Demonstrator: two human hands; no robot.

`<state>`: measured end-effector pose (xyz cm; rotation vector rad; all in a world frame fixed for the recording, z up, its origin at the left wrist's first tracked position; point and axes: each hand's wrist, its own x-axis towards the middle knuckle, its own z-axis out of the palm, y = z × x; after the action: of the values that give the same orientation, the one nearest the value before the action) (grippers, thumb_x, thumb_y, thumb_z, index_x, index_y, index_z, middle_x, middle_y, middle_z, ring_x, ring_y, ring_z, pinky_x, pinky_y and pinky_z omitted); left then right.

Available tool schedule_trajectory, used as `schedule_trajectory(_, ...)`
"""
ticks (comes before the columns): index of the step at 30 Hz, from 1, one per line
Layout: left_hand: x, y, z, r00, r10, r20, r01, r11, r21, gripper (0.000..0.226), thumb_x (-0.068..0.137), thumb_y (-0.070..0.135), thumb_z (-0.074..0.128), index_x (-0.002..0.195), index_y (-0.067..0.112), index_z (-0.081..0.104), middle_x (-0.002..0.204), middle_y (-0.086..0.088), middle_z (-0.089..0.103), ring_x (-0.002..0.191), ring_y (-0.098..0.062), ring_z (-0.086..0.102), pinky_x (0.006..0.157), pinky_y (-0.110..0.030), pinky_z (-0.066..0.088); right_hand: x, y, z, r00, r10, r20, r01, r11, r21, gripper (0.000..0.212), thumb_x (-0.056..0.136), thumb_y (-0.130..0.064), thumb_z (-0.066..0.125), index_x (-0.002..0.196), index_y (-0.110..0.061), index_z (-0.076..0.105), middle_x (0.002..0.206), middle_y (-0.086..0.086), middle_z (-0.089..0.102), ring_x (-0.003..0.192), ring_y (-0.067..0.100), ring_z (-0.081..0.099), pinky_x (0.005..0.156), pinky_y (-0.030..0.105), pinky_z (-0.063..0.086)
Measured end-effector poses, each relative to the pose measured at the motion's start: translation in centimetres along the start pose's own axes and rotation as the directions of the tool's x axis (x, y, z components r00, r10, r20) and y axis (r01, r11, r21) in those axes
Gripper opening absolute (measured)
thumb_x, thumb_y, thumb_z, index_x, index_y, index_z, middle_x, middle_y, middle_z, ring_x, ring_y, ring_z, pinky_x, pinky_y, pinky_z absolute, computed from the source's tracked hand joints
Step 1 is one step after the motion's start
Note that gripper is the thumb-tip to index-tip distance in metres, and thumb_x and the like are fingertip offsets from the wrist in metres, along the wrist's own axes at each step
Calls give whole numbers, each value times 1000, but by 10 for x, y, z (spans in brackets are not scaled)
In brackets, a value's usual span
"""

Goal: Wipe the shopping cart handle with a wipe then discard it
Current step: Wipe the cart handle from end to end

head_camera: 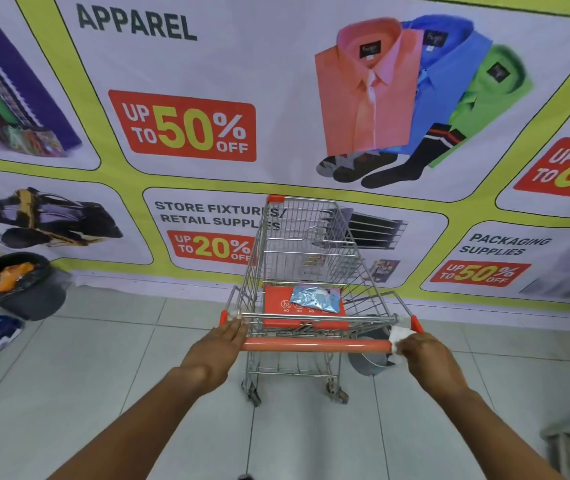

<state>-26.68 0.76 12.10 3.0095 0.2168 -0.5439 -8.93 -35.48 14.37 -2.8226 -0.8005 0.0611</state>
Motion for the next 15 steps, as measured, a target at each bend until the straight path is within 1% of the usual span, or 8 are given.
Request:
schedule_trajectory(3, -1, 7, 6, 1000, -21, 7, 20, 997, 79, 91, 82, -6, 48, 151, 12, -9, 162, -10, -9, 148, -30, -11, 120, -43, -1, -1, 2, -7, 1000, 10, -28, -9, 998, 57, 22, 64, 3, 75, 61, -18, 68, 68, 5, 70, 61, 25, 64, 52, 30, 50)
schedule_trajectory(5, -1, 14, 7, 999, -41, 6, 40, 993, 107, 91, 82, -3, 46, 150, 11, -13, 161, -12, -14, 146, -33, -18, 118, -48, -8, -2, 5, -9, 999, 10, -44, -5, 994, 108, 21, 65, 3, 75, 61, -15, 66, 67, 5, 70, 60, 24, 62, 52, 30, 48)
schedule_trajectory(7, -3, 21, 6, 999, -53, -11, 54, 996, 76, 92, 81, -1, 46, 150, 13, -14, 160, -12, -18, 144, -33, -24, 116, -49, -14, -4, 5, -9, 996, 7, -91, 10, 981, 192, 21, 67, 7, 72, 66, -13, 66, 68, 5, 70, 61, 17, 61, 51, 26, 43)
schedule_trajectory(8, -2, 26, 4, 998, -51, -42, 53, 998, 37, 91, 82, 0, 45, 150, 14, -14, 160, -11, -18, 142, -32, -27, 115, -48, -17, -4, 6, -10, 993, 16, -119, 12, 972, 235, 21, 70, 7, 72, 70, -14, 68, 71, 3, 71, 63, 15, 61, 52, 24, 41)
schedule_trajectory(9, 0, 32, 2, 996, -44, -81, 44, 999, -10, 89, 84, 2, 45, 150, 16, -14, 160, -10, -18, 141, -30, -28, 114, -46, -18, -5, 6, -11, 988, 26, -154, 15, 965, 263, 22, 72, 6, 71, 75, -16, 69, 75, 3, 71, 66, 16, 61, 55, 24, 40)
schedule_trajectory(11, 4, 46, -8, 988, -26, -154, 9, 994, -113, 82, 92, 13, 44, 150, 21, -14, 162, -6, -14, 142, -25, -26, 116, -45, -15, -3, 4, -12, 975, 42, -216, 29, 948, 316, 22, 75, 3, 71, 81, -18, 70, 79, 2, 71, 70, 19, 61, 59, 27, 44)
schedule_trajectory(13, 11, 65, -26, 979, 1, -204, -44, 977, -207, 76, 97, 26, 41, 150, 25, -13, 163, -1, -12, 145, -21, -21, 118, -42, -10, 4, -2, -15, 968, 54, -246, 45, 924, 381, 19, 79, -4, 69, 84, -22, 69, 83, -2, 71, 74, 12, 60, 65, 27, 48)
schedule_trajectory(15, 15, 86, -51, 966, 46, -255, -115, 958, -264, 76, 98, 35, 43, 150, 29, -13, 160, 6, -16, 145, -15, -20, 119, -39, -6, 10, -9, -23, 967, 64, -245, 46, 906, 420, 19, 81, -13, 70, 88, -29, 65, 88, -7, 69, 77, 8, 60, 68, 31, 53)
